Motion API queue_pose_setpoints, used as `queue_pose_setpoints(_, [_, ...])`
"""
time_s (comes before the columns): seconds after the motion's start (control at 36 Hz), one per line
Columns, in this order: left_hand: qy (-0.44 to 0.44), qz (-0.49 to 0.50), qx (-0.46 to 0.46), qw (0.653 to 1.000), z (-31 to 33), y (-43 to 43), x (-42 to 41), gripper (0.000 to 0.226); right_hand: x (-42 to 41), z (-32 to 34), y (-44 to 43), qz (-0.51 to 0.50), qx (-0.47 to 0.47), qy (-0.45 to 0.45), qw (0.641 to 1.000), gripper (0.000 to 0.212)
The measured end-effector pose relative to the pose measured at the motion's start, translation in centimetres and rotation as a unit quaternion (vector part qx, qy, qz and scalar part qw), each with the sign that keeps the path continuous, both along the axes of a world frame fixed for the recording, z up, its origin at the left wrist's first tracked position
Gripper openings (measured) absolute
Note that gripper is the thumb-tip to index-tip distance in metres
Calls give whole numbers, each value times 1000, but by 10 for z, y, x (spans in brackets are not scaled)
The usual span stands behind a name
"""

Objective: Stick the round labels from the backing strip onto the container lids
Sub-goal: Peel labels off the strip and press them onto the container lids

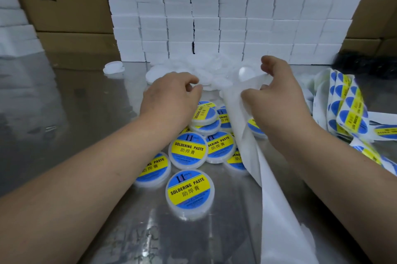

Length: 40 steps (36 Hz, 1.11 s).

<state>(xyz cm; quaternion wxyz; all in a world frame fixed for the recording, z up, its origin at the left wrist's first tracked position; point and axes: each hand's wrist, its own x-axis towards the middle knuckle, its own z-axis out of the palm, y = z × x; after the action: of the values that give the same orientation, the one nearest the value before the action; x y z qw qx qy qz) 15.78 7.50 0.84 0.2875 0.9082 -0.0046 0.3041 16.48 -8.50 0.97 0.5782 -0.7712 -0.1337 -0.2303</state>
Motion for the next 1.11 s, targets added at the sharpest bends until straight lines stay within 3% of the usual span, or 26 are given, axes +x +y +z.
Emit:
queue_pose_setpoints(0.08, [1, -95, -28, 995, 1, -7, -5, 40, -1, 1, 0, 4, 15, 1, 1000, 64])
queue_pose_setpoints(0.22, [22, -172, 64, 983, -3, -15, -11, 66, -3, 1, 2, 18, 20, -21, 999, 64])
queue_pose_setpoints(0.39, [-49, -158, 73, 983, 1, -14, -13, 44, -6, -2, 8, 24, 37, -40, 998, 54])
queue_pose_setpoints(0.53, [-83, -145, 25, 986, 1, -11, -14, 37, -6, 10, 4, -38, 127, -17, 991, 13])
queue_pose_setpoints(0.69, [-89, -167, -7, 982, 4, -12, -17, 38, 2, 9, 5, -12, 121, 125, 985, 38])
queue_pose_setpoints(0.81, [-74, -210, 30, 974, 4, -14, -21, 38, 6, 11, 2, 14, 187, 189, 964, 33])
queue_pose_setpoints(0.94, [-41, -247, 99, 963, 3, -17, -24, 44, 4, 14, -5, 37, 222, 203, 953, 19])
queue_pose_setpoints(1.0, [-35, -260, 126, 957, 3, -17, -24, 46, 3, 12, -3, 17, 206, 198, 958, 12])
queue_pose_setpoints(1.11, [-18, -260, 147, 954, 3, -17, -23, 47, 3, 11, -7, -33, 130, 124, 983, 17])
